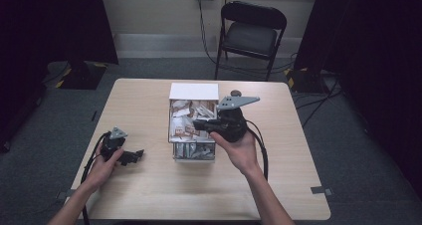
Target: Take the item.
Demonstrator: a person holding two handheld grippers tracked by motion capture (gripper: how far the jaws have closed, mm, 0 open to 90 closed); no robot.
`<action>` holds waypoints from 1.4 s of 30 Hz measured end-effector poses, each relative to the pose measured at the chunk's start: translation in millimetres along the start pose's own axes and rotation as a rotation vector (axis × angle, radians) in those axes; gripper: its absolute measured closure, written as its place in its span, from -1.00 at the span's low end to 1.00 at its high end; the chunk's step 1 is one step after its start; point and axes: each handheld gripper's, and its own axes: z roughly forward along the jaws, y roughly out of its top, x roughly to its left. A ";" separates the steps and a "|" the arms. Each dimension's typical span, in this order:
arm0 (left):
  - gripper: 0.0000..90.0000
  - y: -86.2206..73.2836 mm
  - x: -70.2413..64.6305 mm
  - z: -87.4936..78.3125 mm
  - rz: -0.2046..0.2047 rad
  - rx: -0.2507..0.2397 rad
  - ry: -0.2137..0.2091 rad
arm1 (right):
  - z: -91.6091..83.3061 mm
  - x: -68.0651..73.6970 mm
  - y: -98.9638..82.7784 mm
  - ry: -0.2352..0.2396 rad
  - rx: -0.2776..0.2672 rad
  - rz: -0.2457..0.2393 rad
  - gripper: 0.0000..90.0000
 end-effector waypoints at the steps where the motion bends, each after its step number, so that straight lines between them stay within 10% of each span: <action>1: -1.00 0.0 0.0 0.0 0.000 0.000 0.000 | -1.3 -0.1 0.5 -0.001 -0.005 0.001 1.00; 42: -1.00 0.0 0.0 0.0 0.000 0.000 0.000 | -35.4 4.1 4.0 -0.040 -0.056 -0.010 1.00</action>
